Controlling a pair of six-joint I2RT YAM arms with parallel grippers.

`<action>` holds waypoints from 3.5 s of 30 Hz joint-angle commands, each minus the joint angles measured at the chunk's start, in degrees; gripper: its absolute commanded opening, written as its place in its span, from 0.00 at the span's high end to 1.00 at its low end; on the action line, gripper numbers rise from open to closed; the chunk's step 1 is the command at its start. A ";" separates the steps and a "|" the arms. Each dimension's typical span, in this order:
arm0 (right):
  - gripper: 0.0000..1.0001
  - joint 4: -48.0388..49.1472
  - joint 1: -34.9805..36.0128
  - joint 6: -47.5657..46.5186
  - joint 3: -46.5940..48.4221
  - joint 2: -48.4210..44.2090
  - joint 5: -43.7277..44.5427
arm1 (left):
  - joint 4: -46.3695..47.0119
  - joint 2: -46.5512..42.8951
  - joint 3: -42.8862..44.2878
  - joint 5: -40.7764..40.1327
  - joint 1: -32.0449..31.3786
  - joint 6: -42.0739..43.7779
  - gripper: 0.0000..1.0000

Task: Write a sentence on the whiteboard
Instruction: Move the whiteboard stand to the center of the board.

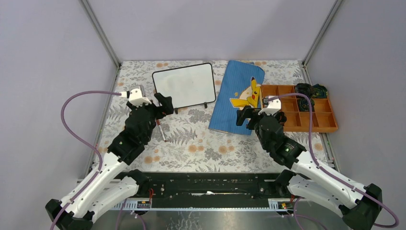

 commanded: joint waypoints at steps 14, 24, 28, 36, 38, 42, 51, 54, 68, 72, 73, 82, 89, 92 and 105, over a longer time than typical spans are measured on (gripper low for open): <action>0.00 4.94 -0.35 -5.98 -0.79 -6.13 -1.50 | 2.27 0.34 -1.66 1.51 -0.83 9.07 0.01; 0.00 1.25 -0.29 1.13 1.74 -5.80 3.26 | -9.40 6.29 3.58 1.85 -0.75 2.50 0.01; 0.00 -0.18 -0.35 -0.85 3.06 -4.38 -3.12 | -16.60 8.34 4.30 4.11 1.02 -4.17 0.01; 0.00 0.58 -0.33 -2.85 -0.41 -5.03 -10.40 | -26.20 13.80 2.88 13.40 13.09 -12.71 0.02; 0.00 -0.07 -0.30 -2.53 -0.58 -4.54 -10.69 | -26.87 16.58 2.61 16.95 16.77 -12.87 0.02; 0.00 -3.20 -0.35 -1.54 0.00 -1.62 -9.64 | -26.84 21.96 3.69 22.06 20.45 -12.61 0.04; 0.00 -7.56 -0.34 -0.64 0.76 0.52 -9.38 | -26.23 34.32 7.82 21.83 21.58 -13.10 0.10; 0.00 -7.53 -0.28 -0.73 0.53 0.16 -9.32 | -25.65 36.53 8.04 21.39 22.07 -13.56 0.14; 0.14 13.78 0.54 0.79 2.79 20.68 -16.07 | -23.63 28.19 7.54 21.41 22.20 -8.83 0.19; 0.18 18.32 1.68 -0.62 7.15 30.58 -14.10 | -21.51 22.92 5.69 21.74 22.15 -6.02 0.18; 0.18 18.75 1.80 -1.15 8.59 33.01 -13.94 | -20.41 21.03 4.76 21.85 22.16 -5.30 0.18; 0.30 18.76 1.68 -5.46 21.62 51.68 -13.06 | -16.72 7.41 -0.99 15.70 20.83 -4.31 0.18; 0.38 16.59 1.60 -6.97 28.99 60.23 -11.74 | -16.40 5.78 -1.06 13.82 19.13 -4.34 0.18; 0.38 14.94 1.21 -6.24 31.50 62.57 -11.30 | -16.34 6.22 -0.71 13.77 19.12 -4.45 0.18; 0.38 13.47 -0.36 -4.56 35.08 68.62 -12.16 | -15.59 6.23 -1.14 15.60 19.15 -4.77 0.18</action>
